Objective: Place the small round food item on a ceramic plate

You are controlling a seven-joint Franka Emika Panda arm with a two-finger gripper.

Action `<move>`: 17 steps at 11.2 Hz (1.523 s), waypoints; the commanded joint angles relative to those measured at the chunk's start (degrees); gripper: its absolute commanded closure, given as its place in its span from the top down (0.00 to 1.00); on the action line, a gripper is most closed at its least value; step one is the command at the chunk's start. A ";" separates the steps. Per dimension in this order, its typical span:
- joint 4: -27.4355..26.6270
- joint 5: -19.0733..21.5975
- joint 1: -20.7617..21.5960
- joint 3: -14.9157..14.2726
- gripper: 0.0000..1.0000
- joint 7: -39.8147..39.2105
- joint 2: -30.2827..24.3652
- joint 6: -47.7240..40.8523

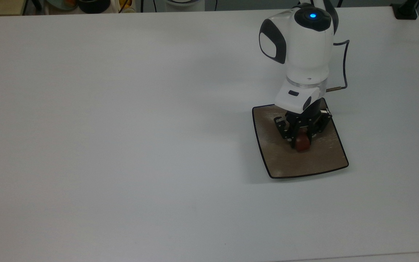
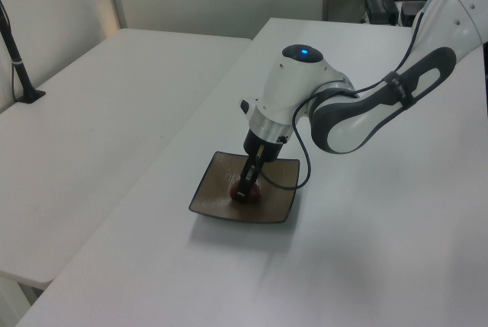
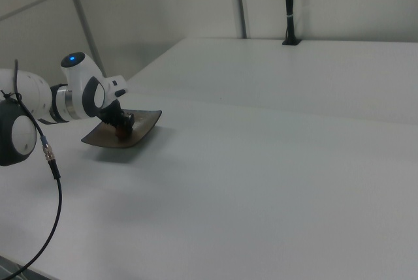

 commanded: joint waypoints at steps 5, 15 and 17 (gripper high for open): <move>0.69 -1.67 0.27 -0.35 1.00 1.77 0.26 1.80; -3.17 -0.97 -9.29 -1.23 1.00 7.93 -31.88 -35.77; -3.27 -0.88 -12.72 -1.40 1.00 7.66 -36.81 -44.39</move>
